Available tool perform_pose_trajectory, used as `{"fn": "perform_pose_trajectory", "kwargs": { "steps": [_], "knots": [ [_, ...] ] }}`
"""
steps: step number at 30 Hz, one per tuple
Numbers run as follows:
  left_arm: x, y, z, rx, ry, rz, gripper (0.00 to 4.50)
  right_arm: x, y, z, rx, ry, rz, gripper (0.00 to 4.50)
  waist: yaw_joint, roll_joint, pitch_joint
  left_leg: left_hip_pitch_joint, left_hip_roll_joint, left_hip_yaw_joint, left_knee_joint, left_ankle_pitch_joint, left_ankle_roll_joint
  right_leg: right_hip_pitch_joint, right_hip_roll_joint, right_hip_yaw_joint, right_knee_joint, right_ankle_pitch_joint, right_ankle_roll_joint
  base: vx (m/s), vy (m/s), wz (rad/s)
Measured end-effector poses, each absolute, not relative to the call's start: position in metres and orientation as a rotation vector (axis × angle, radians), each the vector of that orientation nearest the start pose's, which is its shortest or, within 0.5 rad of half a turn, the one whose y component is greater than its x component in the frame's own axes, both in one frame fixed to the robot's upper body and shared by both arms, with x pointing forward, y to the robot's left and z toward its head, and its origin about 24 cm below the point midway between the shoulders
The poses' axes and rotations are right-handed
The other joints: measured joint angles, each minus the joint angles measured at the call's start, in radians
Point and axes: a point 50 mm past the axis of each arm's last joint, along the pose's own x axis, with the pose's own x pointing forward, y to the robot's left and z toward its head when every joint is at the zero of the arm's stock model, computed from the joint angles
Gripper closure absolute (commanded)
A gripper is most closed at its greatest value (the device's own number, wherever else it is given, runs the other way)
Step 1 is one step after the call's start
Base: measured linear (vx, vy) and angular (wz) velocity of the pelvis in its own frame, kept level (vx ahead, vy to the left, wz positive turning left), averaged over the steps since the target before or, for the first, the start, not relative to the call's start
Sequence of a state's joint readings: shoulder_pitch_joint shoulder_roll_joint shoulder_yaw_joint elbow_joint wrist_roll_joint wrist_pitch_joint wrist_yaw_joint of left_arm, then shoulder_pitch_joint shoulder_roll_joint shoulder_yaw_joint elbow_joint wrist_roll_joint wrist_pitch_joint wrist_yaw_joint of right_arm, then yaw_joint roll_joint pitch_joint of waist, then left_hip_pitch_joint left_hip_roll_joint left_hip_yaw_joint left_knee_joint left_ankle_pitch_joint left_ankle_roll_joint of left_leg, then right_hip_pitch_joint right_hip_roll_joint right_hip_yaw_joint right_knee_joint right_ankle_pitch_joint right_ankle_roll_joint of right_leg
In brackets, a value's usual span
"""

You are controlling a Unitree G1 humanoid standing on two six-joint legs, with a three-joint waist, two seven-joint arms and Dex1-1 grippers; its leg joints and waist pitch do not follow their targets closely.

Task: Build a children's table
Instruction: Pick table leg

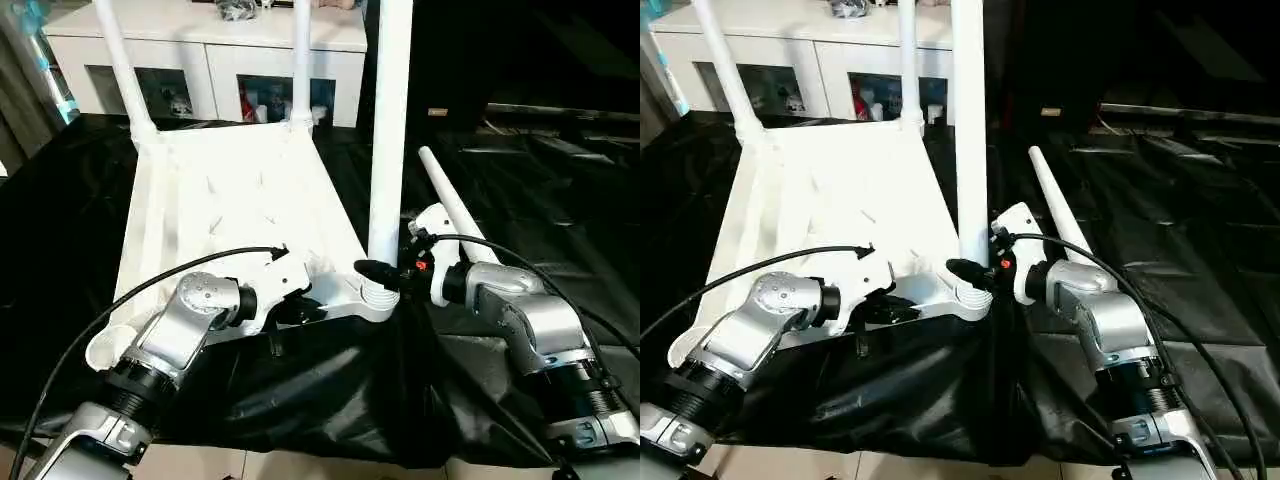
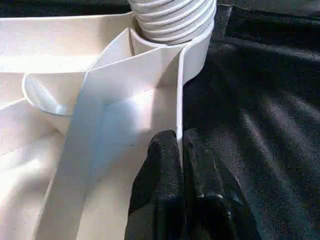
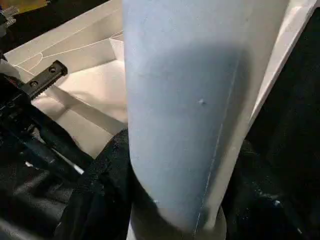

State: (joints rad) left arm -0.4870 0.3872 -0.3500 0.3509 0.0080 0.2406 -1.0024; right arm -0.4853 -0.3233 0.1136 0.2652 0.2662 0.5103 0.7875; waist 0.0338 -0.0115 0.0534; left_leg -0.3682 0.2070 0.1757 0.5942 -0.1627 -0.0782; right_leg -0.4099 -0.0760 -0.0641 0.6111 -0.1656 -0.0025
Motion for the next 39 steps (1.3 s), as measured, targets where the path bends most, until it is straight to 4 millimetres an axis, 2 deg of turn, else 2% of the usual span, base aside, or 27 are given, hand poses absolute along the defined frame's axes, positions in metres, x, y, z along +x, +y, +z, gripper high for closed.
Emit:
{"fn": "perform_pose_trajectory", "kwargs": {
  "steps": [11,18,39],
  "knots": [
    [0.302,0.123,0.050,0.443,0.431,-1.200,4.50,0.320,-0.138,0.068,0.130,0.347,0.848,2.60,-0.002,0.000,0.000,0.000,0.000,-0.001,0.000,0.000,0.000,0.000,0.000,-0.001,0.000,0.000,0.000,0.000,0.000,0.00],
    [0.302,0.122,0.049,0.437,0.431,-1.201,4.50,0.314,-0.146,0.055,0.302,0.302,0.778,2.60,-0.001,0.003,0.000,0.001,0.000,-0.001,-0.001,0.000,0.000,0.000,0.000,-0.001,-0.001,0.000,0.000,0.000,0.000,0.00],
    [0.302,0.121,0.047,0.428,0.434,-1.200,4.50,0.300,-0.150,0.037,0.446,0.213,0.695,2.60,0.002,0.009,-0.004,0.002,0.000,-0.002,-0.003,0.000,0.000,0.002,0.000,-0.001,-0.003,0.000,0.000,0.000,0.000,0.00]
  ]
}}
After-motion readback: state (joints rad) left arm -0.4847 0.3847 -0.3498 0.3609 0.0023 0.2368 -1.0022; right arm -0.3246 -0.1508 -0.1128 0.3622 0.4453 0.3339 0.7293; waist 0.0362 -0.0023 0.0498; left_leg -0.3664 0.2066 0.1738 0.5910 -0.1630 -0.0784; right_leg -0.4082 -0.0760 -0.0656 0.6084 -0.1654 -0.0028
